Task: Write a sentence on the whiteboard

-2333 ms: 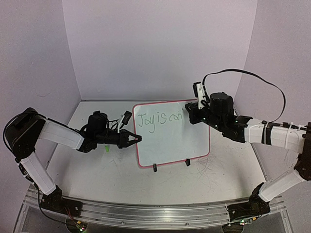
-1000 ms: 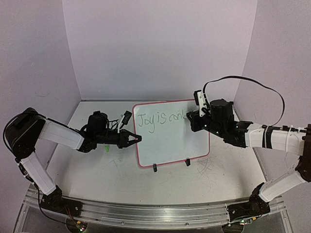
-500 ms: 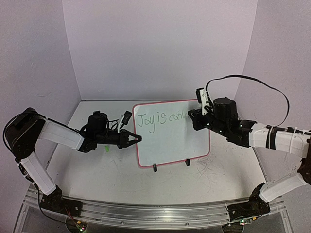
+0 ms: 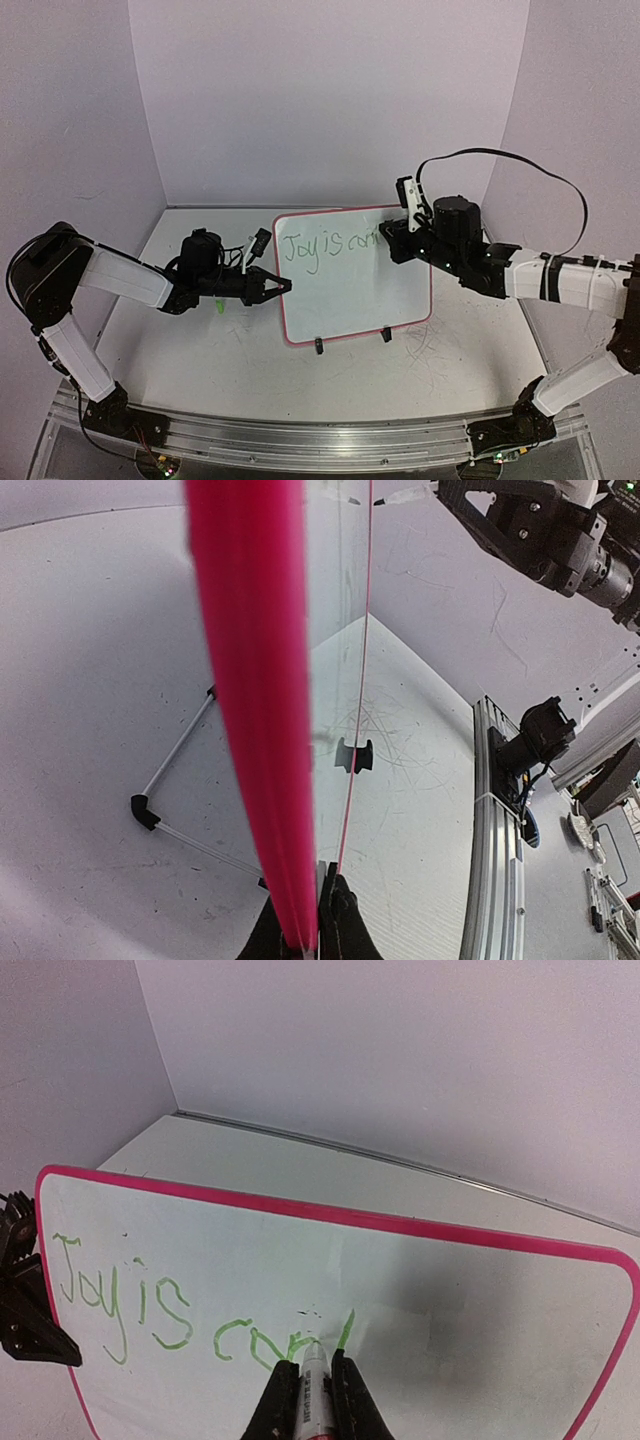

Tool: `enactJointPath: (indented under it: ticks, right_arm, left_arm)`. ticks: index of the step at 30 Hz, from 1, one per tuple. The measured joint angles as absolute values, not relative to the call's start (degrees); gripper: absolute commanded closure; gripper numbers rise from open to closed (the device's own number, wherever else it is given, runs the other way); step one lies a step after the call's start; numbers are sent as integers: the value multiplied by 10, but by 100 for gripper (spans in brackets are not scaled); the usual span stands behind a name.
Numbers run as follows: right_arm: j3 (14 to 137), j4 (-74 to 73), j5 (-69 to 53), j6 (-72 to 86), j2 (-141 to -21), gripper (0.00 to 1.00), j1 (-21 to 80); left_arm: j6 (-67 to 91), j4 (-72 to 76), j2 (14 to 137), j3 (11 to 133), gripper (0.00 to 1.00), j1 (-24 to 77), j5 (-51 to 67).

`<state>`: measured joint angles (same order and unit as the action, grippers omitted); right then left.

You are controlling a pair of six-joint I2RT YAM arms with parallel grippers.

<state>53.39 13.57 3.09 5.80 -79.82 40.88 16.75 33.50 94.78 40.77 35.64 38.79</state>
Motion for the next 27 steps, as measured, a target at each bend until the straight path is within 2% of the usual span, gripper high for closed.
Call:
enactJointPath:
  ticks: [27]
  right_arm:
    - [540, 139, 96, 57, -808, 100, 412]
  left_arm:
    - [170, 335, 948, 408, 100, 357, 384]
